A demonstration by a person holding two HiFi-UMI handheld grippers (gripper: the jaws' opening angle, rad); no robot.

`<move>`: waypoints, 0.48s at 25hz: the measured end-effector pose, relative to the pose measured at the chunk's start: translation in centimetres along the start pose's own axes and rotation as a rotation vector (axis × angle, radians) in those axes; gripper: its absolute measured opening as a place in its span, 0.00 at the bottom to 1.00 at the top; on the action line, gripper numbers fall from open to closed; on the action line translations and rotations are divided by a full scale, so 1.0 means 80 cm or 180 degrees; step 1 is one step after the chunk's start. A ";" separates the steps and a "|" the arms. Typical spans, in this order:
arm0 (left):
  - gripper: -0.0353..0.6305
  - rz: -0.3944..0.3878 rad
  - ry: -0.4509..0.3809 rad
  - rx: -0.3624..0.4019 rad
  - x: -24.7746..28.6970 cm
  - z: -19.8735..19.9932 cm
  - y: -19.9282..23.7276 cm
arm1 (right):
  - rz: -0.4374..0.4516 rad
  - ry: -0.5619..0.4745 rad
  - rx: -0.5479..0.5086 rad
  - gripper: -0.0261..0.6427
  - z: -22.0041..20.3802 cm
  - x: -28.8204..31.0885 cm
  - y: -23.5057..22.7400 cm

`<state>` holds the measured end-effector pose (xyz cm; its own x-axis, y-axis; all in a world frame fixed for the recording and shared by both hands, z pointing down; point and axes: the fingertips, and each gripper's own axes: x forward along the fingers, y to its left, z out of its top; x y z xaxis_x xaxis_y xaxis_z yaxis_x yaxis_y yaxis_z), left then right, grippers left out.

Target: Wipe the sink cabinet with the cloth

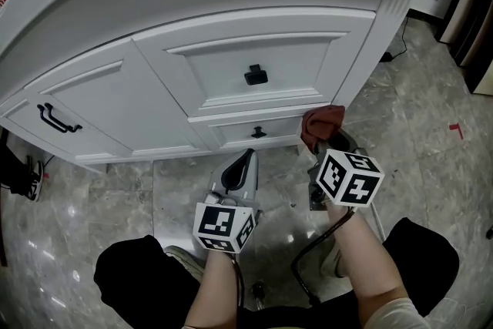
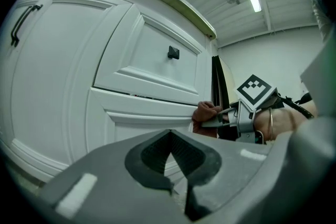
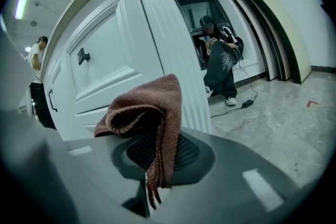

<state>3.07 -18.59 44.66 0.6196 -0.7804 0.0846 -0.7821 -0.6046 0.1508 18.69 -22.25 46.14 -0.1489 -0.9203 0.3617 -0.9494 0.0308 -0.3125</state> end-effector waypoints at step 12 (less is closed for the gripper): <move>0.05 0.0506 0.0014 -0.0062 -0.064 -0.009 0.091 | 0.0797 0.0352 -0.0230 0.16 -0.097 0.043 0.173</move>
<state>-5.74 -18.86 46.01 0.4883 -0.8653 0.1133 -0.8690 -0.4701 0.1543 2.85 -21.93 49.88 -0.4067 -0.8325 0.3761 -0.8960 0.2832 -0.3422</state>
